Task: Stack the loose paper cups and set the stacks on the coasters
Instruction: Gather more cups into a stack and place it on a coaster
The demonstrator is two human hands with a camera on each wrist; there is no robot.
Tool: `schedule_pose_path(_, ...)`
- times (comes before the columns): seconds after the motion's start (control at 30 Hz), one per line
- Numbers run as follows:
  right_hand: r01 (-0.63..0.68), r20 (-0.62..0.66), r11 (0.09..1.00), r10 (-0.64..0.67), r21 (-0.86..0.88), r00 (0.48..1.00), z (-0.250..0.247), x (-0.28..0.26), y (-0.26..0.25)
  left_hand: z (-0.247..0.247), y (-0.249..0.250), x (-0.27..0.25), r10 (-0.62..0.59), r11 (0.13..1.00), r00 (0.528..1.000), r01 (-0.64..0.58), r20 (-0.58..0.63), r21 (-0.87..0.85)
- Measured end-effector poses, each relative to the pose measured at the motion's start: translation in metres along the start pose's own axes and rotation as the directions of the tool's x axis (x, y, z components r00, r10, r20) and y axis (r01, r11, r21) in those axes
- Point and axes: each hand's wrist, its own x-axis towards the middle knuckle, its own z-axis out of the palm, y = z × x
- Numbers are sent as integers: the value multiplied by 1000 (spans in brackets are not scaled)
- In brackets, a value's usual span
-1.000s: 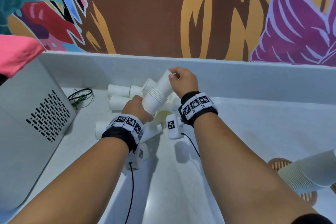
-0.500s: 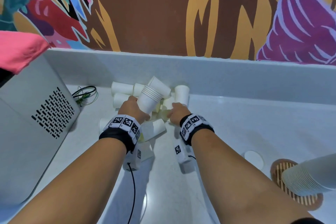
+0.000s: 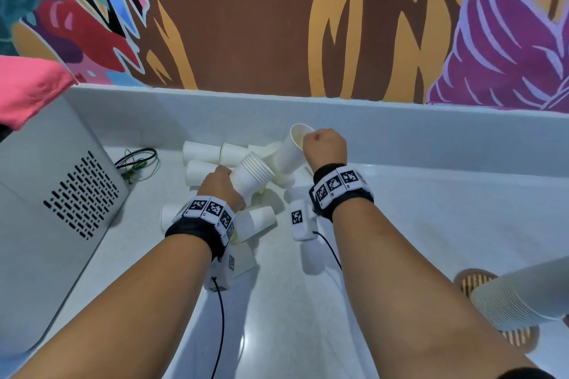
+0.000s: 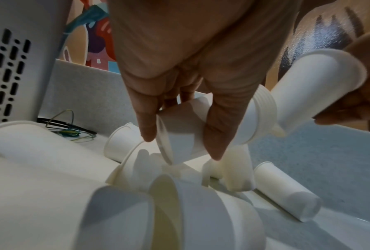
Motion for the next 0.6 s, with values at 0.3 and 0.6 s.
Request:
schedule_pose_path(0.3, -13, 312, 1000, 11, 6, 950, 37, -9, -4, 9, 19, -2, 133, 986, 990, -137, -47, -92)
schedule_pose_path(0.6, 11, 308, 940, 101, -341, 946, 32, -5, 34, 9, 10, 10, 70, 995, 997, -72, -37, -63)
